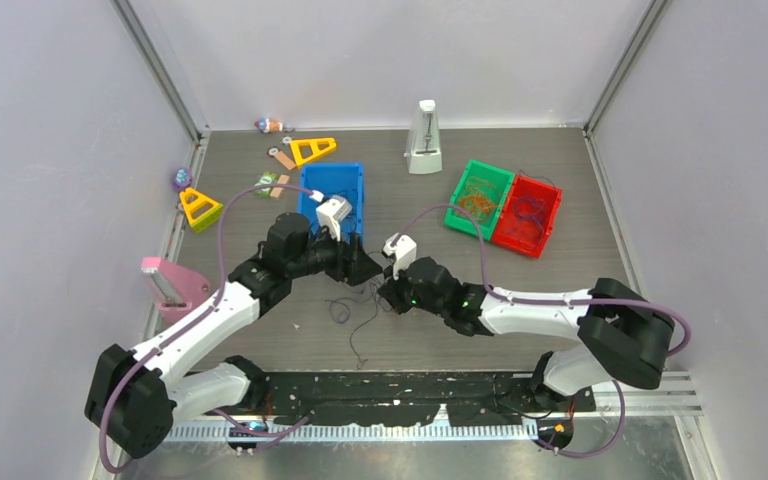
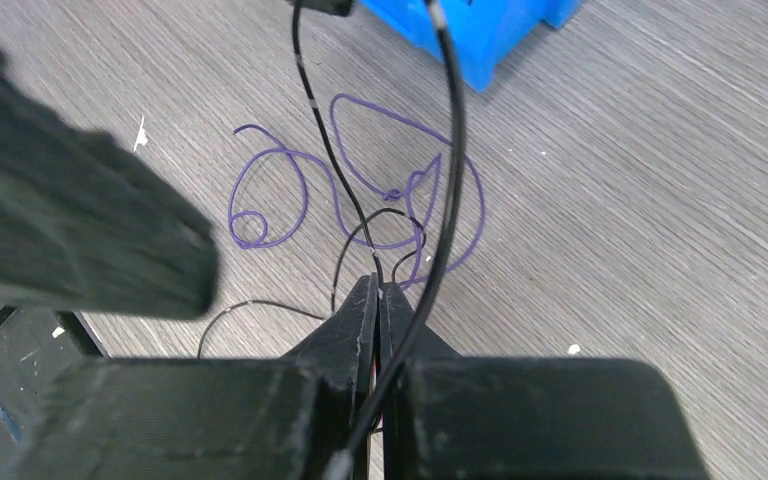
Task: Untangle the cables
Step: Untie the cable.
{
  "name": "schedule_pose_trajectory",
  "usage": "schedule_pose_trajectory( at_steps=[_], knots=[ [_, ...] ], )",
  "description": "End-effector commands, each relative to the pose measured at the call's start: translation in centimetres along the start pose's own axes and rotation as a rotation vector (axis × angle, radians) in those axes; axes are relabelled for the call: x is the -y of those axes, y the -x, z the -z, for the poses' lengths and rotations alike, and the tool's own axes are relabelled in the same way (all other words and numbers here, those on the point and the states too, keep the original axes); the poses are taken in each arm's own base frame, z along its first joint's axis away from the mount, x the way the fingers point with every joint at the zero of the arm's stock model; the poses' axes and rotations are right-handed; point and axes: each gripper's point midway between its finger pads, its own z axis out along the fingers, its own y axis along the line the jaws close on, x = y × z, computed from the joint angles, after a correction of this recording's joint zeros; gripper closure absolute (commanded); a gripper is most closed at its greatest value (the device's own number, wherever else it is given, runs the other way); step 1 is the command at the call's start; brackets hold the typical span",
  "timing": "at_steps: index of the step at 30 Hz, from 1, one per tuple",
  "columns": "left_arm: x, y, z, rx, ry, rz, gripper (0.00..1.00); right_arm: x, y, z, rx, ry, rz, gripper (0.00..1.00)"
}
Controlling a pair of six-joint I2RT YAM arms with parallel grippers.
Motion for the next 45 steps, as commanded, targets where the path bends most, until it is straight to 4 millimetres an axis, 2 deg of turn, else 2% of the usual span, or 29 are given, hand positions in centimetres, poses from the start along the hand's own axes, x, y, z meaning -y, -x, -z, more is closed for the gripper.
schedule_pose_trajectory(
  at_steps=[1,2,3,4,5,6,7,9,13,14,17,20,23,26,28,32,36,38,39,40,41,42,43,44,45],
  knots=[
    [0.3,2.1,1.0,0.101,0.013,-0.011,0.25,1.3,2.5,2.0,0.111,-0.057,-0.083,0.95],
    [-0.2,2.0,1.2,0.1,0.035,-0.007,0.22,1.4,3.2,2.7,0.139,-0.056,-0.106,0.95],
    [-0.8,1.6,1.4,0.091,0.058,-0.001,0.2,2.1,2.6,3.1,0.13,-0.069,-0.118,0.95],
    [-1.3,1.4,1.6,0.087,0.081,0.003,0.19,2.1,3.0,3.9,0.147,-0.062,-0.138,0.95],
    [-1.8,1.3,1.8,0.086,0.102,0.004,0.18,2.6,2.6,4.3,0.141,-0.06,-0.151,0.95],
    [-2.3,1.1,1.9,0.081,0.122,0.003,0.18,2.5,3.7,5.4,0.182,-0.046,-0.17,0.95],
    [-2.5,0.8,1.9,0.073,0.134,-0.003,0.18,3.1,3.1,5.7,0.173,-0.052,-0.18,0.95],
    [-3.2,0.2,1.8,0.04,0.161,-0.013,0.19,3.6,3.9,7.2,0.209,-0.051,-0.202,0.94],
    [-4.9,-1.7,1.4,-0.107,0.23,-0.024,0.25,4.9,3.9,8.5,0.208,-0.074,-0.209,0.95],
    [-5.6,-2.6,1.3,-0.153,0.261,-0.02,0.26,5.1,3.7,8.6,0.203,-0.078,-0.208,0.95],
    [-5.8,-3.8,0.8,-0.226,0.295,-0.045,0.25,5.2,3.8,8.8,0.207,-0.078,-0.206,0.95],
    [-5.4,-4.8,-0.1,-0.302,0.304,-0.092,0.25,5.2,3.8,8.6,0.204,-0.075,-0.208,0.95],
    [-5.3,-5.4,-1.2,-0.357,0.34,-0.158,0.25,5.0,4.0,8.5,0.209,-0.066,-0.209,0.95],
    [-6.0,-4.7,-2.3,-0.386,0.385,-0.176,0.27,4.9,4.2,8.6,0.213,-0.055,-0.21,0.95],
    [-6.6,-4.7,-2.9,-0.431,0.419,-0.169,0.32,4.8,4.4,8.9,0.219,-0.054,-0.211,0.95],
    [-7.6,-6.6,-3.5,-0.538,0.445,-0.139,0.45,5.3,4.9,9.8,0.242,-0.076,-0.211,0.95],
    [-7.4,-7.5,-3.9,-0.57,0.417,-0.124,0.75,6.4,5.0,10.9,0.252,-0.134,-0.218,0.95],
    [-7.0,-7.7,-4.1,-0.577,0.387,-0.121,0.97,7.1,5.0,11.4,0.261,-0.165,-0.225,0.95],
    [-6.8,-7.6,-4.2,-0.572,0.375,-0.115,1.0,7.8,5.3,11.8,0.274,-0.202,-0.232,0.95],
    [-6.6,-7.2,-4.2,-0.55,0.371,-0.109,1.0,8.5,4.5,12.0,0.246,-0.241,-0.245,0.95],
    [-6.6,-6.8,-4.0,-0.518,0.37,-0.099,1.0,9.9,4.9,12.6,0.262,-0.315,-0.262,0.95],
    [-6.6,-6.1,-3.7,-0.469,0.37,-0.084,1.0,11.5,4.0,13.2,0.238,-0.411,-0.286,0.95],
    [-6.5,-5.0,-3.2,-0.403,0.369,-0.067,1.0,12.8,4.3,14.0,0.246,-0.474,-0.312,0.95],
    [-6.6,-3.9,-2.5,-0.335,0.37,-0.041,1.0,14.4,3.1,14.9,0.218,-0.57,-0.344,0.95],
    [-6.7,-2.5,-1.8,-0.264,0.375,-0.017,1.0,15.7,3.4,15.9,0.23,-0.634,-0.377,0.95]
  ],
)
